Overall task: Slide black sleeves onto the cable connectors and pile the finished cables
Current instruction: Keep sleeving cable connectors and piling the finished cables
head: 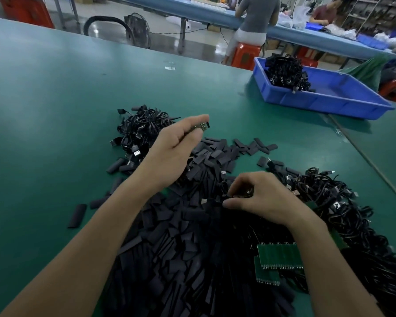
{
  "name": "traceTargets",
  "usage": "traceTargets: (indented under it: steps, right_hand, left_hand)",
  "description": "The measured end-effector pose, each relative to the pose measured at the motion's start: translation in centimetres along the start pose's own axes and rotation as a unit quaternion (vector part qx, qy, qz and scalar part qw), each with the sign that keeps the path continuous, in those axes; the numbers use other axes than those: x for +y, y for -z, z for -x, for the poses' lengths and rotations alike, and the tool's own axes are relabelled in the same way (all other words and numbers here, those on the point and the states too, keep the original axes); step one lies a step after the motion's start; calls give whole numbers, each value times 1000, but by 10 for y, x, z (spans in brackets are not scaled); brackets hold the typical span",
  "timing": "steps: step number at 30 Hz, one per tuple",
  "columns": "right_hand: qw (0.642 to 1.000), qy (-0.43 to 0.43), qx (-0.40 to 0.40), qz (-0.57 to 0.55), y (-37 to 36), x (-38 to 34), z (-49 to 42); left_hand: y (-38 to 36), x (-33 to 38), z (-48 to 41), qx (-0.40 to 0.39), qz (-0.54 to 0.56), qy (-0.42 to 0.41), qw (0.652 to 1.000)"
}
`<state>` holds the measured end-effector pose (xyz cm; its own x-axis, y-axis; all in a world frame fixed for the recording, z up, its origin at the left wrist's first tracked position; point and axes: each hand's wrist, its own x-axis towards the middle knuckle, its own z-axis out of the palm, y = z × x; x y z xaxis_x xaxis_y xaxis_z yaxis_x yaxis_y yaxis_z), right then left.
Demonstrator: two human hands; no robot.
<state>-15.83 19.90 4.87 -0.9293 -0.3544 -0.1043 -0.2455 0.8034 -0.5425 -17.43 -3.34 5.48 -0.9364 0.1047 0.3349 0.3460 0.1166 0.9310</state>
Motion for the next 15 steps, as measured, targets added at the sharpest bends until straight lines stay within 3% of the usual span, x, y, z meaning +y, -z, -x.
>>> traceTargets:
  steps: [3, 6, 9, 15]
  right_hand:
    - [998, -25, 45, -19, -6, -10, -5]
    - [996, -59, 63, 39, -8, -18, -17]
    - [990, -67, 16, 120, -8, -27, -33]
    - [972, -74, -97, 199, -6, -36, -58]
  left_hand:
    - [11, -6, 2, -55, -19, 52, 997]
    - [18, -12, 4, -80, -35, 65, 994]
    - [19, -15, 6, -80, -60, 56, 993]
    - [20, -26, 4, -28, -47, 112, 992]
